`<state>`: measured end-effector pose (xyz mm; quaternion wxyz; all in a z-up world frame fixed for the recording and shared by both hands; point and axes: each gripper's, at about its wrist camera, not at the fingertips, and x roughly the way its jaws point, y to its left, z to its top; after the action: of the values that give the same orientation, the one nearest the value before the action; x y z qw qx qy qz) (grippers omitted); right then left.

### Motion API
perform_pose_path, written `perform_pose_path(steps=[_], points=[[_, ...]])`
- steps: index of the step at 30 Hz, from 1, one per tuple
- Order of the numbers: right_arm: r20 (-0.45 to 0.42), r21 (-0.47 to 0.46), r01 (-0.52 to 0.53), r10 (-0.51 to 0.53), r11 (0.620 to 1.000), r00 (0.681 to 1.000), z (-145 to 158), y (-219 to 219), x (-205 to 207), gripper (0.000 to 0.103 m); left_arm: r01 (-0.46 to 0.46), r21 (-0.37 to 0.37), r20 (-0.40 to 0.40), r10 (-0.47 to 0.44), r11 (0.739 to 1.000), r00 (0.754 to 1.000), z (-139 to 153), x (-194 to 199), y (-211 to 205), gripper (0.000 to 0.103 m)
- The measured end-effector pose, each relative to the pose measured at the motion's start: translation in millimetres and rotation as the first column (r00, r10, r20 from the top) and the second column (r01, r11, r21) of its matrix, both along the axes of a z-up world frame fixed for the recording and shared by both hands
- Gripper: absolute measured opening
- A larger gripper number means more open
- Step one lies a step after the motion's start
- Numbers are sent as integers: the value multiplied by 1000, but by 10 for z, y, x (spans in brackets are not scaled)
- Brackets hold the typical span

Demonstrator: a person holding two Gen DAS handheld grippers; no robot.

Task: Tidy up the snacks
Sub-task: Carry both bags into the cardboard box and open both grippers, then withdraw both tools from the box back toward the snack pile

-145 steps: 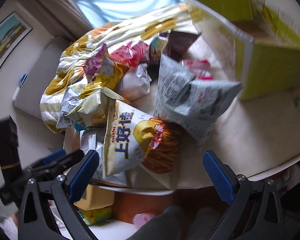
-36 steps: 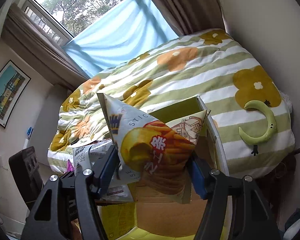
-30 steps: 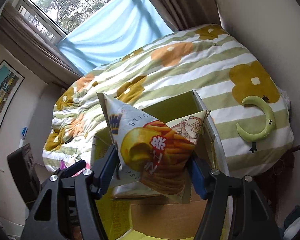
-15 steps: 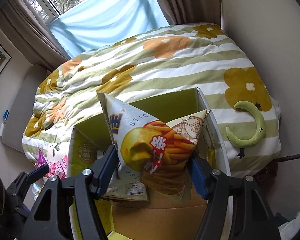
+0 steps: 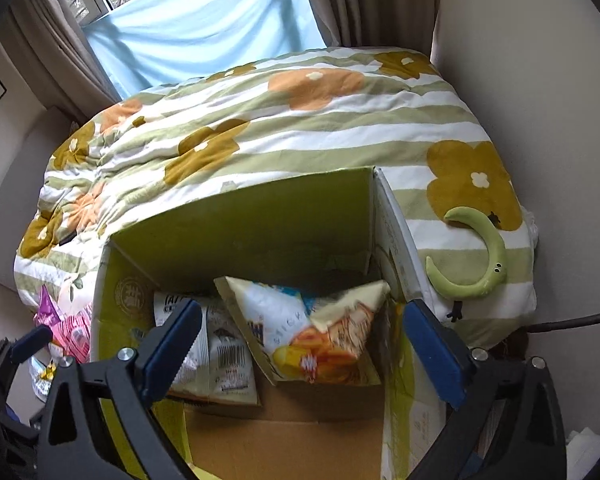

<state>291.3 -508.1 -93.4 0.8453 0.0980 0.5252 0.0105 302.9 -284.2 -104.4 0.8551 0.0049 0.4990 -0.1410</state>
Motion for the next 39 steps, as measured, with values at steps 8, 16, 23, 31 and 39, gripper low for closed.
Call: perform_pose_path(steps=[8,16,23,31,39], points=[[83,-9,-69,70,998,994,339,41,-257,100,-29,20,69,27,999,997,344,-257,57,102],[169,-17,-145,146,989,975,680,249,-591,100,-100,36,108,95,994,990,718,-703,481,102],[260,-22,-173,173,985,950,994,529,-1105,100,-158,13,172,153,987,973,1010,-1203,1202,102],[296,23,-155,141,988,945,1064,1076,-1784,100,-196,-1,164,194,981,967,948,-1744,2188,102],[293,82,-83,55,993,954,819,1674,-2265,100,-202,-36,155,205,979,966,619,-2161,2935,102]])
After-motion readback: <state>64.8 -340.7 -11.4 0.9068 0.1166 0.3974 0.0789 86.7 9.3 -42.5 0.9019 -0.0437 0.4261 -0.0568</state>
